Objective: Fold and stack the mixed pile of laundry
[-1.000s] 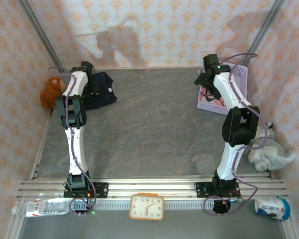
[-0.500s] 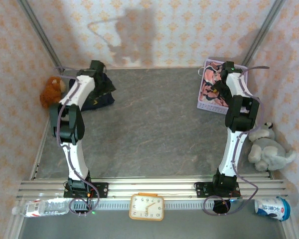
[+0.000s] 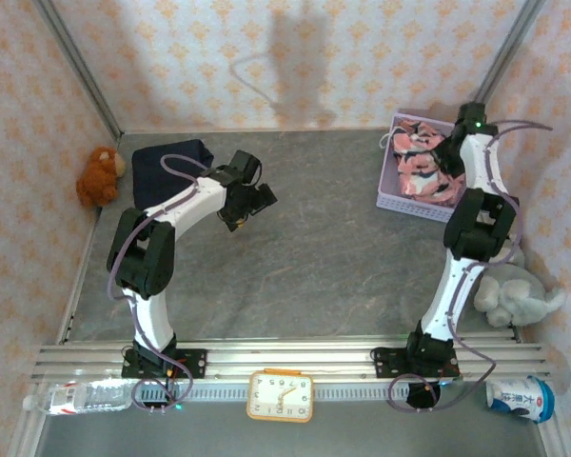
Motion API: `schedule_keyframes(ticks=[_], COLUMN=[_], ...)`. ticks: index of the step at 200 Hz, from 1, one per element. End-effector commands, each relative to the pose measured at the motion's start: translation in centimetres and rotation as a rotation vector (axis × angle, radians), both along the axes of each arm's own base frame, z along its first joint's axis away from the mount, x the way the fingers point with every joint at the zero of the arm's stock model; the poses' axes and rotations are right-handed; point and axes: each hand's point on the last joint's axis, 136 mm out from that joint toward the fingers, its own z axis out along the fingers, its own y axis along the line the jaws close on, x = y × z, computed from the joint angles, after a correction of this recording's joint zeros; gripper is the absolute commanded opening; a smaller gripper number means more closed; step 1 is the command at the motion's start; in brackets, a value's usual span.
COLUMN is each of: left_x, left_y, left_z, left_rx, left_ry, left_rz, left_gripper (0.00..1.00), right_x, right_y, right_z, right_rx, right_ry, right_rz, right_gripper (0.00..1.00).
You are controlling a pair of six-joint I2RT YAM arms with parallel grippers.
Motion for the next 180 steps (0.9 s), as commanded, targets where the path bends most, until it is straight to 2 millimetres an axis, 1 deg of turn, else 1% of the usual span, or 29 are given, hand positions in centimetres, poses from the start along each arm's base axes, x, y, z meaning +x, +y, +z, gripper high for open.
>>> schedule_keyframes(ticks=[1, 30, 48, 64, 76, 81, 91, 96, 98, 99, 100, 103, 112, 123, 135, 149, 155, 164, 169, 171, 180], left_x=[1.1, 1.3, 1.4, 1.4, 1.4, 1.4, 1.5, 1.6, 1.6, 1.6, 1.7, 1.7, 1.9, 1.9, 2.0, 1.8, 1.7, 1.3, 1.1, 1.0, 0.5], left_y=[0.5, 0.5, 0.5, 0.5, 0.7, 0.9, 1.3, 1.6, 1.6, 1.7, 1.8, 1.9, 2.6, 3.5, 4.5, 5.7, 6.1, 6.8, 7.1, 7.2, 7.7], left_z=[3.1, 3.5, 3.4, 3.4, 3.4, 3.5, 3.6, 3.6, 3.7, 3.6, 3.7, 3.8, 4.0, 4.4, 4.8, 5.5, 5.7, 6.0, 6.2, 6.2, 6.4], left_rx=[-0.027, -0.033, -0.037, -0.037, -0.033, -0.027, -0.02, -0.018, -0.018, -0.017, -0.017, -0.018, -0.014, -0.001, 0.012, 0.03, 0.037, 0.054, 0.064, 0.069, 0.083], left_ry=[-0.099, -0.12, -0.125, -0.128, -0.131, -0.132, -0.133, -0.135, -0.135, -0.135, -0.136, -0.139, -0.142, -0.148, -0.158, -0.173, -0.181, -0.187, -0.192, -0.193, -0.199], left_rz=[0.045, 0.048, 0.052, 0.054, 0.057, 0.058, 0.065, 0.07, 0.072, 0.073, 0.075, 0.077, 0.091, 0.108, 0.129, 0.156, 0.164, 0.179, 0.186, 0.188, 0.197], left_gripper=[1.0, 1.0, 1.0, 1.0, 1.0, 1.0, 1.0, 1.0, 1.0, 1.0, 1.0, 1.0, 1.0, 1.0, 1.0, 1.0, 1.0, 1.0, 1.0, 1.0, 1.0], right_x=[0.2, -1.9, -3.7, -5.4, -6.7, -7.2, -8.0, -8.4, -8.5, -8.7, -8.7, -8.9, -9.5, -10.3, -10.9, -11.5, -11.8, -12.3, -12.7, -12.9, -13.5], right_y=[1.7, 4.4, 6.1, 8.2, 10.7, 12.1, 15.2, 16.8, 17.3, 18.1, 18.1, 19.1, 22.3, 26.2, 30.1, 33.5, 34.4, 35.2, 35.3, 35.2, 33.8], right_z=[14.8, 23.6, 28.2, 31.7, 34.1, 34.9, 35.7, 35.7, 35.6, 35.4, 35.4, 35.2, 33.8, 31.5, 27.8, 22.2, 19.3, 14.6, 12.2, 10.9, 6.0], right_rx=[-0.043, 0.003, 0.034, 0.098, 0.171, 0.203, 0.263, 0.289, 0.296, 0.307, 0.307, 0.319, 0.362, 0.408, 0.441, 0.479, 0.469, 0.439, 0.411, 0.398, 0.317], right_ry=[-0.358, -0.569, -0.68, -0.774, -0.839, -0.86, -0.875, -0.868, -0.863, -0.856, -0.856, -0.845, -0.795, -0.72, -0.619, -0.477, -0.404, -0.285, -0.228, -0.193, -0.052], right_rz=[0.064, 0.144, 0.192, 0.247, 0.312, 0.351, 0.432, 0.471, 0.481, 0.499, 0.499, 0.522, 0.594, 0.681, 0.759, 0.82, 0.836, 0.855, 0.873, 0.874, 0.837], right_gripper=[0.0, 0.0, 0.0, 0.0, 0.0, 0.0, 0.0, 0.0, 0.0, 0.0, 0.0, 0.0, 0.0, 0.0, 0.0, 0.0, 0.0, 0.0, 0.05, 0.07, 0.19])
